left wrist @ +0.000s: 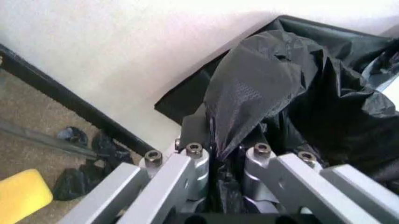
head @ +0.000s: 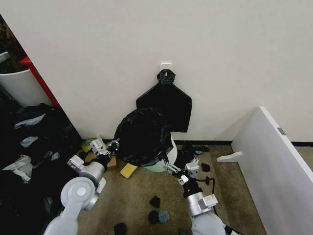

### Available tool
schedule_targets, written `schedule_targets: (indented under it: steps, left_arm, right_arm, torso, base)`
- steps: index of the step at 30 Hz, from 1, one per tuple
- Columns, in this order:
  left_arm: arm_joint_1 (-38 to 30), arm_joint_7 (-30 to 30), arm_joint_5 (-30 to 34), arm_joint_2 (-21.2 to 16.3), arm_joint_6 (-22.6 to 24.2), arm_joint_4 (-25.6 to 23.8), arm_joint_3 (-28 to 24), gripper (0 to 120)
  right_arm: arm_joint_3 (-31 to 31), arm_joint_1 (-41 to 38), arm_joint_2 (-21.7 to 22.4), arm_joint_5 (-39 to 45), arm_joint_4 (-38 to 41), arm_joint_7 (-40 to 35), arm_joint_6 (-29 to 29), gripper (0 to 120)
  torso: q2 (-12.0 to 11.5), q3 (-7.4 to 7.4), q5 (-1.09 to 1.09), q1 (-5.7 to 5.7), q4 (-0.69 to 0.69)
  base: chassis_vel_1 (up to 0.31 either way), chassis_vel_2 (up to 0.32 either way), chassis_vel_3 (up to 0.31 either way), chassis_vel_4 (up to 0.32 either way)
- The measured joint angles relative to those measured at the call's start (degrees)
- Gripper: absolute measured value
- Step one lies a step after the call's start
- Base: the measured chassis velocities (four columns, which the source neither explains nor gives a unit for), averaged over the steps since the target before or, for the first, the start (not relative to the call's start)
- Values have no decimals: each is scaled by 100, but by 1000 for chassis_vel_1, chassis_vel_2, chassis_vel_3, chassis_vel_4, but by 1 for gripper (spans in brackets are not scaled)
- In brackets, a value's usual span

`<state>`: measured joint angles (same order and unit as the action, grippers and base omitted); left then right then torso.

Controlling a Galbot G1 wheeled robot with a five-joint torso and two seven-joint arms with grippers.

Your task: Place the garbage bag over the trash bin.

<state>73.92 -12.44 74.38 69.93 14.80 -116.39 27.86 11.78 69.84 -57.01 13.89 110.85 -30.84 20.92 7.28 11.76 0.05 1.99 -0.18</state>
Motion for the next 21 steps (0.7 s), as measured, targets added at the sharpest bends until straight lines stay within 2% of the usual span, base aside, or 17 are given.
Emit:
schedule_targets:
  steps: [9,16,21]
  left_arm:
    - [70,27,17,13,16,-149,31,4]
    - [79,57,-37,21,17,-154,10,4]
    - [19,178,-158,-52,-62,-82,3,4]
  right_arm:
    - [-98,12,42,-483,-431,6,24,100]
    - [-140,12,67,-481,-407,42,198,100]
    - [-284,84,199,-36,-303,566,1241,100]
  torso:
    - [0,0,0,0,0]
    - [0,0,0,0,0]
    - [0,0,-1,0,0]
  base:
    - [0,0,0,0]
    - [0,0,0,0]
    - [0,0,0,0]
